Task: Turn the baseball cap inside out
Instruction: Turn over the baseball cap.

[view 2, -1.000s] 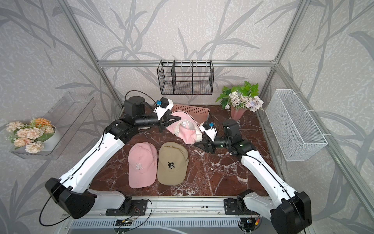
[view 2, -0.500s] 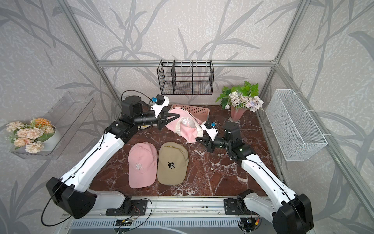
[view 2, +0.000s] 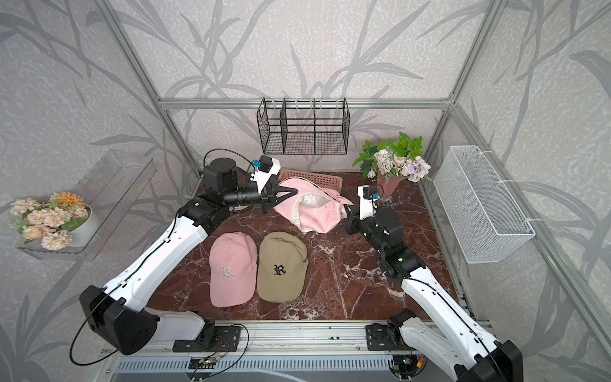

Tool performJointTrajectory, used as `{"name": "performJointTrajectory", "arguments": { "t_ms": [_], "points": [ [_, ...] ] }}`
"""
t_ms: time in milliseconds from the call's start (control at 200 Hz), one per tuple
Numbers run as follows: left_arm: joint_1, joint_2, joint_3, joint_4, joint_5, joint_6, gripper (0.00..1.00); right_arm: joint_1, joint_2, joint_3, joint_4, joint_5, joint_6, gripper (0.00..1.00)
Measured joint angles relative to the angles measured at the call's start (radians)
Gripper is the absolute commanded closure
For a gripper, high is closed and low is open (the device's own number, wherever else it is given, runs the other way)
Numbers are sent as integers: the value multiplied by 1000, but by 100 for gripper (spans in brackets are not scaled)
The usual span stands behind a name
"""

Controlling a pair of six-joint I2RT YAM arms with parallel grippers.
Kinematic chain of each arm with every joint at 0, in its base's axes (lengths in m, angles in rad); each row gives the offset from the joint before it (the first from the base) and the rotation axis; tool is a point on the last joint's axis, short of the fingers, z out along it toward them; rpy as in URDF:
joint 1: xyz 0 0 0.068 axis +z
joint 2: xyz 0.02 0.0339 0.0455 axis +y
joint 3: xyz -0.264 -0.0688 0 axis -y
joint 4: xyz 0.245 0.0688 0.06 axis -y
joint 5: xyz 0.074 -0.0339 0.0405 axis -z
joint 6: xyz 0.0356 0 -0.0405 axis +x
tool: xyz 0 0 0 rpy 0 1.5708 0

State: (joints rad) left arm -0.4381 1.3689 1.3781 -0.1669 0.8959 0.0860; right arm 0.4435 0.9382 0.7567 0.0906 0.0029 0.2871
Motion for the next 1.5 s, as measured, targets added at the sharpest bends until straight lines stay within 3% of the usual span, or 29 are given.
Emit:
{"name": "performJointTrajectory", "arguments": {
  "t_ms": [305,535,770,940,1130,1190,1265,1315,1500],
  "points": [
    [8,25,-12,85,13,-227,100,1,111,33,-101,145,55,71],
    [9,25,-34,145,14,-359,100,-1,141,34,-98,158,84,72],
    [8,25,-56,158,-50,-399,100,-2,179,66,-151,172,108,74],
    [7,25,-66,165,-87,-414,100,-1,177,68,-171,172,109,84],
    [7,25,-70,178,-98,-428,100,-1,168,74,-179,163,104,87],
    [7,25,-71,183,-109,-430,100,-2,164,74,-179,147,97,80],
    [7,24,-71,195,-127,-439,100,-2,155,74,-186,134,79,55],
    [8,23,-71,209,-140,-450,100,-4,143,73,-195,128,72,45],
    [8,19,-71,249,-160,-497,100,-8,53,59,-202,80,-22,35]
  ]
}}
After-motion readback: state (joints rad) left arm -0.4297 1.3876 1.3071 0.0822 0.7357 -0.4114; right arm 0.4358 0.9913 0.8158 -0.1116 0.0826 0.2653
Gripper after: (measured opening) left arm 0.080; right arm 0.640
